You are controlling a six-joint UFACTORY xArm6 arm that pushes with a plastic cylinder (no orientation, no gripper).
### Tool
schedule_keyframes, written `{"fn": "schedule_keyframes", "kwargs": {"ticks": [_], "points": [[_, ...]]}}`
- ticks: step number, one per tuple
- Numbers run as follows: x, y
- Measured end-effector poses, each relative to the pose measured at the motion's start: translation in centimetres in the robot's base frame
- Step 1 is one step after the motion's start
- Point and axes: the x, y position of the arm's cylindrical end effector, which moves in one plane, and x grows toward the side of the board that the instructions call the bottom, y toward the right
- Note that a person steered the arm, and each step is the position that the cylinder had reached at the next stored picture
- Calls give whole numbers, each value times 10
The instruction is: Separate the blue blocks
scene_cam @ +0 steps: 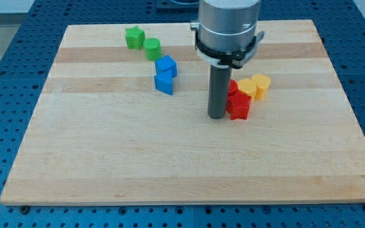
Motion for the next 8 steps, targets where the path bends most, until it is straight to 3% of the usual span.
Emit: {"fn": "schedule_keyframes", "kwargs": {"ticks": [4,8], "points": [[-66,-85],[-103,-97]]}}
